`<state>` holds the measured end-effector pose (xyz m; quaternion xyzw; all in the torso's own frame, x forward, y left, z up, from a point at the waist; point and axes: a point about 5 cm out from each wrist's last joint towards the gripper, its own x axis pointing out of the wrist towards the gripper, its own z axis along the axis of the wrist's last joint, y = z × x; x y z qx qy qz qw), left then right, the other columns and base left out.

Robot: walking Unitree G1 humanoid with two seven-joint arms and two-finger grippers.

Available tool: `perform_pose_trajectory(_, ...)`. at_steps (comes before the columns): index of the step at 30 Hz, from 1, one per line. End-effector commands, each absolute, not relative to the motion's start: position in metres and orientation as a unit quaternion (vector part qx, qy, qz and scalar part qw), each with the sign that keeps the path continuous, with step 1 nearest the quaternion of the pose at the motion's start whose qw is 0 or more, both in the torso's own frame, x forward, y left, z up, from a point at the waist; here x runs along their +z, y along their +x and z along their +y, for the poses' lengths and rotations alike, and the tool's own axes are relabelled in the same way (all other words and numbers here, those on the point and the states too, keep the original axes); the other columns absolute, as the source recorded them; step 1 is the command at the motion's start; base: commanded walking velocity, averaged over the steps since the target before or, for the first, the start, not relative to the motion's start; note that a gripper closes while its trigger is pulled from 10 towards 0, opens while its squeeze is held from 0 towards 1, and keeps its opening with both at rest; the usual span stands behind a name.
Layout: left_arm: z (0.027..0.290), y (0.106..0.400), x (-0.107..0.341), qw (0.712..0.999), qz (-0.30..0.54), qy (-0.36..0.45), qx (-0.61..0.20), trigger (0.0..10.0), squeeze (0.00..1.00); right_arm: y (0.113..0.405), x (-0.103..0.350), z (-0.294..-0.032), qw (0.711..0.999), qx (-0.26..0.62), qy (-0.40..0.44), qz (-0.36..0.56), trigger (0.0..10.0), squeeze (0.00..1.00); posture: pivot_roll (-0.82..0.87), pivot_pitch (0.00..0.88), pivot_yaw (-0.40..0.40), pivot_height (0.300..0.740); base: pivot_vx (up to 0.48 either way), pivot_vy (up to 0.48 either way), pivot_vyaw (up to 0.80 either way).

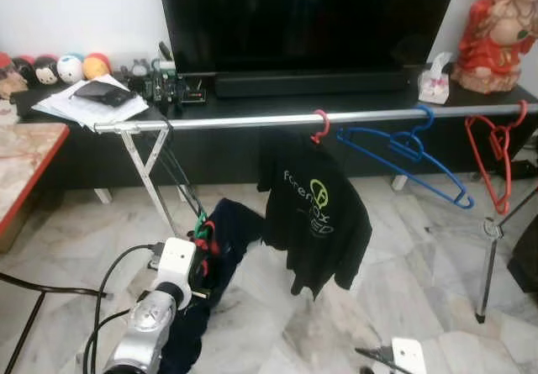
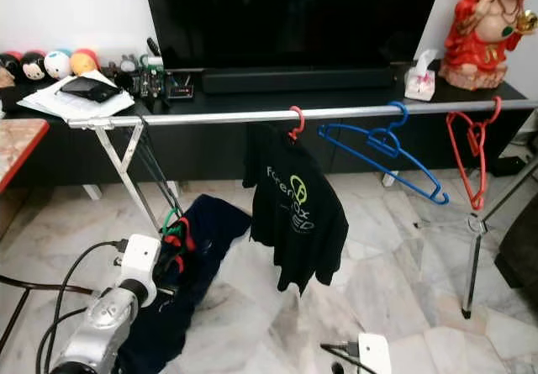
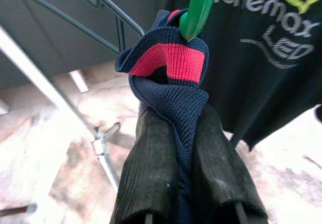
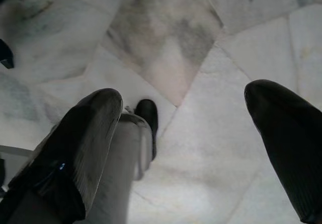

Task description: Hang hanger

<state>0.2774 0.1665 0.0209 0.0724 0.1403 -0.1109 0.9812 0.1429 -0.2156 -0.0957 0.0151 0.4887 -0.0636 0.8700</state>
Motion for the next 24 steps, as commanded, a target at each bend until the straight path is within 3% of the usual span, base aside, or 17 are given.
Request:
perform_pose_trajectory(1, 0.163, 0.284, 0.031, 0.983, 0.116, 0.077, -0.116, 10.0, 0.00, 0.143, -0.095, -0.218, 0.870, -0.062, 0.008, 0.488, 10.0, 0.00, -0.13, 0.000, -0.002, 0.740, 0.000, -0.289, 0.00)
perform_pose_trajectory(5, 0.163, 0.284, 0.032, 0.983, 0.116, 0.079, -0.114, 10.0, 0.00, 0.142, -0.096, -0.213, 0.870, -0.060, 0.013, 0.490, 10.0, 0.00, -0.13, 0.000, -0.005, 0.740, 0.000, -0.334, 0.52)
perform_pose_trajectory(20, 0.162, 0.284, 0.031, 0.984, 0.119, 0.082, -0.105, 10.0, 0.00, 0.147, -0.100, -0.182, 0.870, -0.038, 0.017, 0.490, 10.0, 0.00, -0.13, 0.000, -0.012, 0.740, 0.000, -0.356, 0.00)
perform_pose_trajectory(24, 0.163, 0.284, 0.030, 0.984, 0.121, 0.084, -0.100, 10.0, 0.00, 0.148, -0.099, -0.180, 0.872, -0.035, 0.013, 0.488, 10.0, 0.00, -0.13, 0.000, -0.012, 0.740, 0.000, -0.375, 0.70)
